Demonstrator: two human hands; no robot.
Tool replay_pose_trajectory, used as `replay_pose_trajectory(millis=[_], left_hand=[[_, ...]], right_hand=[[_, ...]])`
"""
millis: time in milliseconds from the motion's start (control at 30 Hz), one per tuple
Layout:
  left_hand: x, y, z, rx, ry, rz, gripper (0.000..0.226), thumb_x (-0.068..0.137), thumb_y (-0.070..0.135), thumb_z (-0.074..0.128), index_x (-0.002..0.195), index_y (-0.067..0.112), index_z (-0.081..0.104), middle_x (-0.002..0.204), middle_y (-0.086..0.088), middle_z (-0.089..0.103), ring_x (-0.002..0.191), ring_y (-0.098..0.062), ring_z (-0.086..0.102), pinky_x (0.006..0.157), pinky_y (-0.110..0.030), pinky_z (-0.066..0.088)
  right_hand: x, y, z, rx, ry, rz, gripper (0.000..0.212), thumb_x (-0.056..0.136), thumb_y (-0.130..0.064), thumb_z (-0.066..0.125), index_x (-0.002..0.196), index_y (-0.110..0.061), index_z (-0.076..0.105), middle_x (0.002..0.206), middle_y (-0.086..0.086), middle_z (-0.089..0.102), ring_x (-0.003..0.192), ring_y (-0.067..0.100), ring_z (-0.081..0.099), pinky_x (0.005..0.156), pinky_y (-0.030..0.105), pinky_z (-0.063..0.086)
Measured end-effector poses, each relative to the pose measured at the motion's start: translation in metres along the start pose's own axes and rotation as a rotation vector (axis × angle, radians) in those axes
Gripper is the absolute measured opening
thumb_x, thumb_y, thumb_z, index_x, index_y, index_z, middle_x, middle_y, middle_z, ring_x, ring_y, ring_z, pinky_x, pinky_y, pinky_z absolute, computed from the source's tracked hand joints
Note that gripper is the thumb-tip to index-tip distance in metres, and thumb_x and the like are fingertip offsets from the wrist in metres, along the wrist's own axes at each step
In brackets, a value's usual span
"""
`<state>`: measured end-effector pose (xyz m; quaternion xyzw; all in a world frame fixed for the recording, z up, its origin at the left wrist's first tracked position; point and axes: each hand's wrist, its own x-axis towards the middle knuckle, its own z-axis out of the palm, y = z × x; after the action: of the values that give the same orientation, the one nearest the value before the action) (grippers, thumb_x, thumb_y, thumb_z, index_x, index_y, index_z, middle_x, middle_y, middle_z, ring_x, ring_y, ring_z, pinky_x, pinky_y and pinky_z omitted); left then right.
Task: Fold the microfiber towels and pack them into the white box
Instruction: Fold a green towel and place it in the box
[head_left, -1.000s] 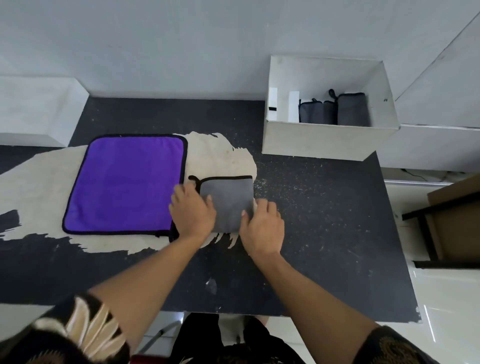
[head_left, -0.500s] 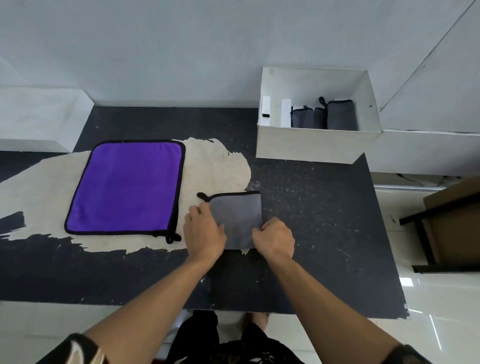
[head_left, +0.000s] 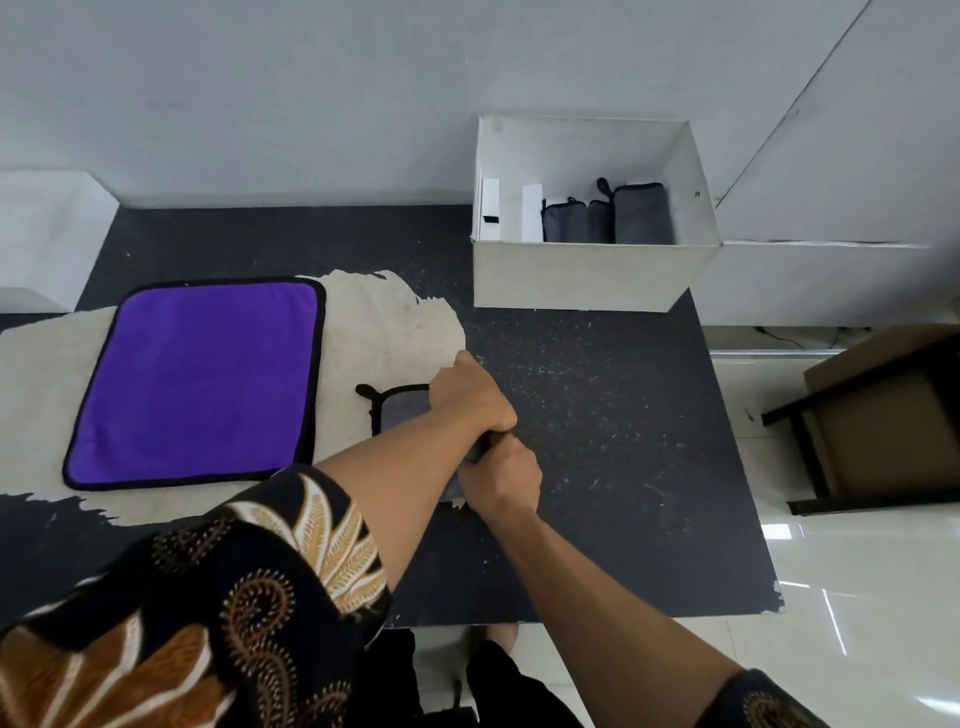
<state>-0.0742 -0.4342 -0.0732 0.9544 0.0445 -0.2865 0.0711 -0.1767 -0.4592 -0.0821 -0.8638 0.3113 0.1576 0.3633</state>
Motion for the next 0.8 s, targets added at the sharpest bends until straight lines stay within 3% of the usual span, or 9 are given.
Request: replay_pose_trajectory(millis=[100,200,300,400,467,567,667,800], left_hand=[[0.001,0.000,0.008,-0.080,0.081,0.001,0.076,0.063,0.031,0.081,0.117,0.013,0.031,0.095,-0.004,0.059,0.097,-0.025,0.061,0.044,-0.027,0.024],[0.000,-0.008,0.000,-0.166,0.101,-0.017,0.069,0.070,0.026,0.076,0.119,0.012,0.031,0.089,-0.003,0.058,0.085,-0.024,0.055,0.046,-0.028,0.028],[0.001,-0.030,-0.022,-0.281,0.029,-0.074,0.062,0.077,0.023,0.066,0.127,0.002,0.036,0.100,-0.007,0.062,0.095,-0.027,0.061,0.059,-0.030,0.043],[0.004,-0.065,-0.035,-0.503,-0.078,-0.074,0.016,0.079,0.009,0.058,0.092,-0.001,0.059,0.093,-0.015,0.066,0.087,-0.030,0.066,0.072,-0.037,0.058],[0.006,-0.088,-0.038,-0.680,-0.139,-0.082,0.014,0.082,0.004,0.059,0.094,-0.001,0.063,0.091,-0.016,0.064,0.088,-0.029,0.065,0.078,-0.040,0.060],[0.009,-0.115,-0.041,-0.761,-0.179,-0.095,0.013,0.087,0.006,0.062,0.099,0.001,0.063,0.094,-0.014,0.065,0.091,-0.026,0.065,0.083,-0.040,0.059],[0.012,-0.134,-0.042,-0.718,-0.174,-0.106,0.010,0.087,0.006,0.059,0.096,0.003,0.063,0.093,-0.013,0.066,0.089,-0.024,0.066,0.077,-0.035,0.059],[0.015,-0.147,-0.037,-0.632,-0.145,-0.117,0.008,0.082,0.006,0.056,0.087,0.005,0.062,0.083,-0.010,0.063,0.079,-0.021,0.063,0.064,-0.028,0.055]], right_hand=[[-0.002,0.001,0.000,0.024,0.010,-0.027,0.037,0.084,-0.027,0.063,0.119,-0.015,0.059,0.109,0.005,0.067,0.101,0.024,0.065,0.087,0.035,0.052],[-0.007,0.001,-0.001,0.035,0.042,-0.083,0.030,0.083,-0.023,0.061,0.112,-0.016,0.056,0.107,0.003,0.063,0.098,0.024,0.062,0.086,0.037,0.050],[-0.019,-0.003,0.000,-0.001,0.090,-0.227,0.019,0.084,-0.020,0.058,0.100,-0.017,0.048,0.102,0.003,0.056,0.087,0.025,0.058,0.070,0.032,0.040],[-0.033,-0.012,0.008,-0.080,0.142,-0.429,0.021,0.081,-0.012,0.058,0.100,-0.015,0.049,0.100,0.003,0.054,0.084,0.024,0.056,0.067,0.030,0.040],[-0.041,-0.018,0.014,-0.146,0.151,-0.551,0.024,0.080,-0.011,0.060,0.102,-0.015,0.052,0.100,0.004,0.054,0.086,0.024,0.055,0.070,0.033,0.047],[-0.050,-0.024,0.025,-0.259,0.140,-0.684,0.033,0.072,-0.011,0.069,0.102,-0.013,0.057,0.097,0.007,0.057,0.082,0.025,0.055,0.068,0.035,0.052],[-0.056,-0.028,0.037,-0.319,0.162,-0.790,0.031,0.062,-0.007,0.074,0.090,-0.012,0.063,0.084,0.006,0.059,0.071,0.023,0.055,0.059,0.032,0.050],[-0.057,-0.031,0.049,-0.378,0.148,-0.893,0.025,0.060,-0.003,0.073,0.082,-0.013,0.065,0.077,0.005,0.059,0.067,0.021,0.055,0.060,0.029,0.048]])
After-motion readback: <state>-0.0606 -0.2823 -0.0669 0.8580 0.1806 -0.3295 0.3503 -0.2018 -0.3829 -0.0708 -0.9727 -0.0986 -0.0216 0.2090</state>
